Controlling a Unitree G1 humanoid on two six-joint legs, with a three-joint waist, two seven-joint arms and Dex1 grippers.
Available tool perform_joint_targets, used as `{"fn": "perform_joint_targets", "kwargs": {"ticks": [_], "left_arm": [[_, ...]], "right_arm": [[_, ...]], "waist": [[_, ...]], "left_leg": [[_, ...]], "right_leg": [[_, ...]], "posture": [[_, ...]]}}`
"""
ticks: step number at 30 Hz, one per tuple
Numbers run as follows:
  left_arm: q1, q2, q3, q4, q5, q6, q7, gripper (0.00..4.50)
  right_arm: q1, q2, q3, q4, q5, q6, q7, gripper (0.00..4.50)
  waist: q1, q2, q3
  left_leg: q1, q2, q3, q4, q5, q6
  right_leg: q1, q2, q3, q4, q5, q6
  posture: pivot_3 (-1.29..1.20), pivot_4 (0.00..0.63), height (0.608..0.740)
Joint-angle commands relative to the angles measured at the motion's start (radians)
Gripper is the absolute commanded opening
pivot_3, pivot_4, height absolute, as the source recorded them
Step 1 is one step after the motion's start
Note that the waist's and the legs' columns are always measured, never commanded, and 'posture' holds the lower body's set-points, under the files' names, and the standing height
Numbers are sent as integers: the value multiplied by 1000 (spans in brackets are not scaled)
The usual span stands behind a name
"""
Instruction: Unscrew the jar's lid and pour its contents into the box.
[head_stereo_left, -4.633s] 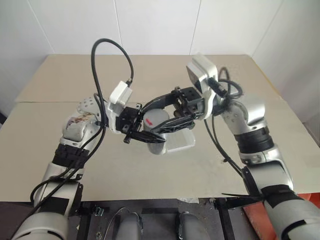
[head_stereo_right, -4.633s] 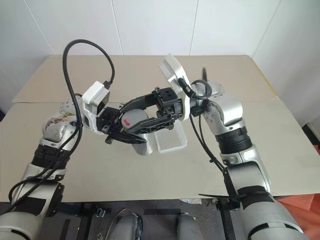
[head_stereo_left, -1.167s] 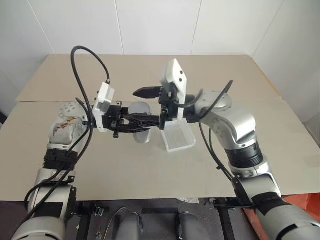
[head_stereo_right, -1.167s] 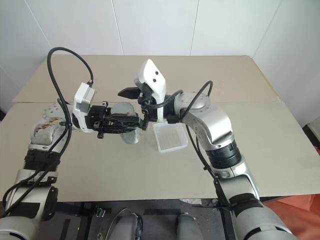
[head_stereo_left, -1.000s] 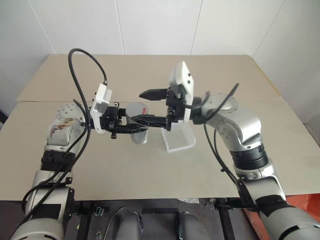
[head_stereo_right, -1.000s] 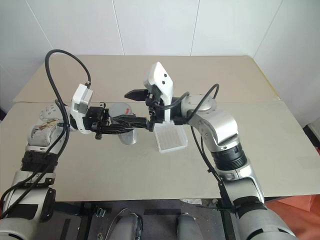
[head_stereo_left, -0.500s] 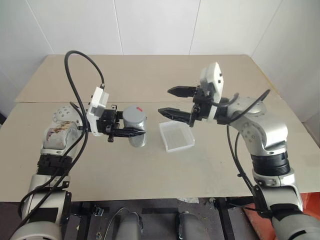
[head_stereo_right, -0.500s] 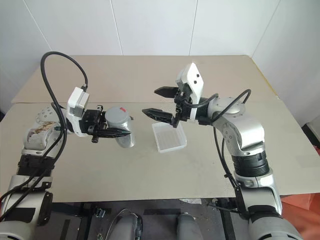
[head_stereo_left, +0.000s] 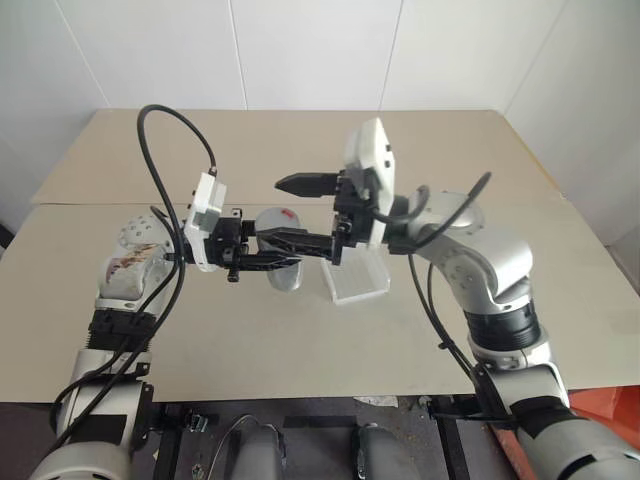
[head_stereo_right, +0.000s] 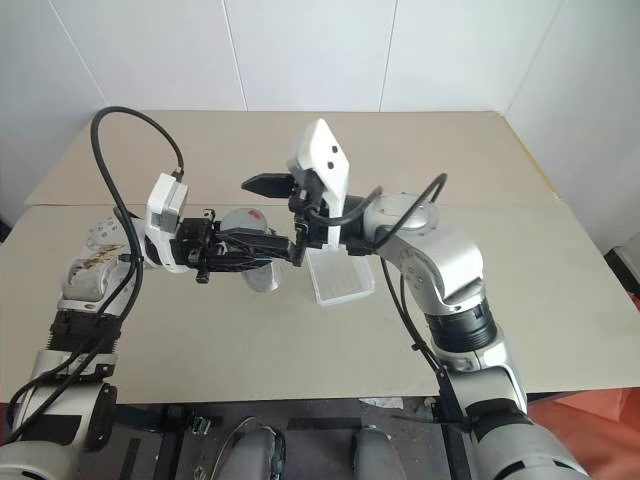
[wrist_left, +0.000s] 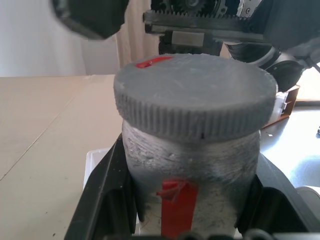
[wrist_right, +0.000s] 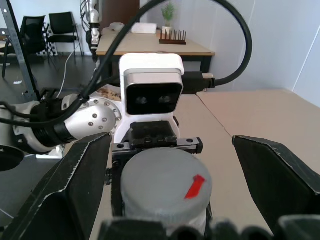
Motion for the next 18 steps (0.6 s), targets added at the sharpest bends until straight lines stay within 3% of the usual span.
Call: {"fn": "perform_joint_targets", "kwargs": {"ticks": [1, 10, 18], "left_arm": [[-27, 2, 9, -37, -19, 2, 2, 2000], [-17, 11, 12, -60, -32, 15, -6, 2000], [-5, 22, 17, -66, -35, 18, -11, 2000]], "right_arm": [[-32, 25, 3, 0, -10, -25, -7, 4484], [-56, 71, 26, 54, -61, -28, -12, 4484], [-56, 28, -18, 83, -69, -37, 7, 4484]], "waist": [[1, 0, 0], [0, 0, 0], [0, 0, 0]], "left_leg": [[0, 0, 0, 0, 0, 0], [0, 0, 0, 0, 0, 0], [0, 0, 0, 0, 0, 0]], "right_leg": [[0, 0, 0, 0, 0, 0], [0, 0, 0, 0, 0, 0], [0, 0, 0, 0, 0, 0]], "posture": [[0, 150, 740], [0, 150, 740], [0, 150, 740]]}}
